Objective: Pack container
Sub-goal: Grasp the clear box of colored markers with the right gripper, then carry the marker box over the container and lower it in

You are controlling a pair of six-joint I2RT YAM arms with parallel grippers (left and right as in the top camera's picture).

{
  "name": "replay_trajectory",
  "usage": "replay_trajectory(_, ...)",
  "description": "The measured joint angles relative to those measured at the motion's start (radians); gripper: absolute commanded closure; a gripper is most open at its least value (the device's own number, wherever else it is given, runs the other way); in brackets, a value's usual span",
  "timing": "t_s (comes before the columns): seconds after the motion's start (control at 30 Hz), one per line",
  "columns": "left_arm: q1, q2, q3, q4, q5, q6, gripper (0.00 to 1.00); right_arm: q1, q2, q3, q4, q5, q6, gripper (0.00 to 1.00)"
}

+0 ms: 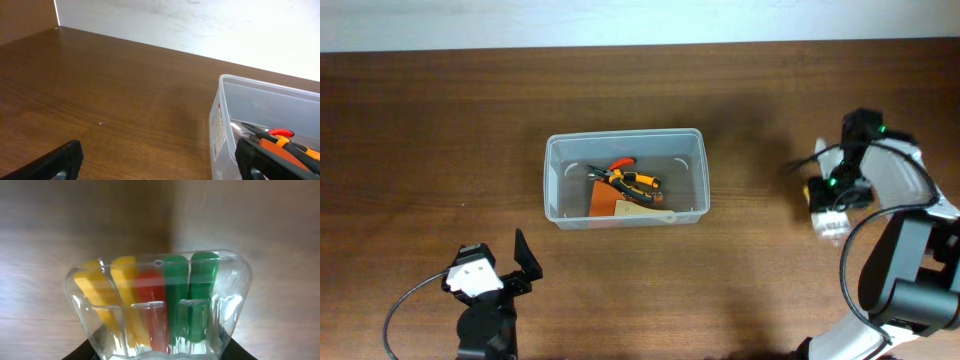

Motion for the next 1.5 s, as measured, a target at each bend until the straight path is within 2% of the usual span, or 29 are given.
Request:
replay_trajectory(0.3,0.0,0.0,0.0,0.0,0.0,0.0,0.01,0.072,0.0,0.31,-0.142,-0.098,0.0,0.6)
replay_trajectory(0.6,0.0,0.0,0.0,0.0,0.0,0.0,0.01,0.342,0.0,0.544,-0.14,-0.12,-0.004,0.61)
replay_trajectory(0.73,0.0,0.0,0.0,0.0,0.0,0.0,0.01,0.477,0.0,0.563,-0.1,-0.123,-0.058,0.66)
replay_trajectory(1.03,0.0,0.0,0.0,0.0,0.0,0.0,0.01,0.744,0.0,0.563,0.002,-0.126,-0.185,0.68)
replay_trajectory(1.37,0.0,0.0,0.0,0.0,0.0,0.0,0.01,0.842,0.046,0.563,0.003,-0.126,-0.289,0.68)
replay_trajectory(1.5,0.0,0.0,0.0,0.0,0.0,0.0,0.01,0.844,0.117,0.564,-0.009,-0.125,-0.303,0.72)
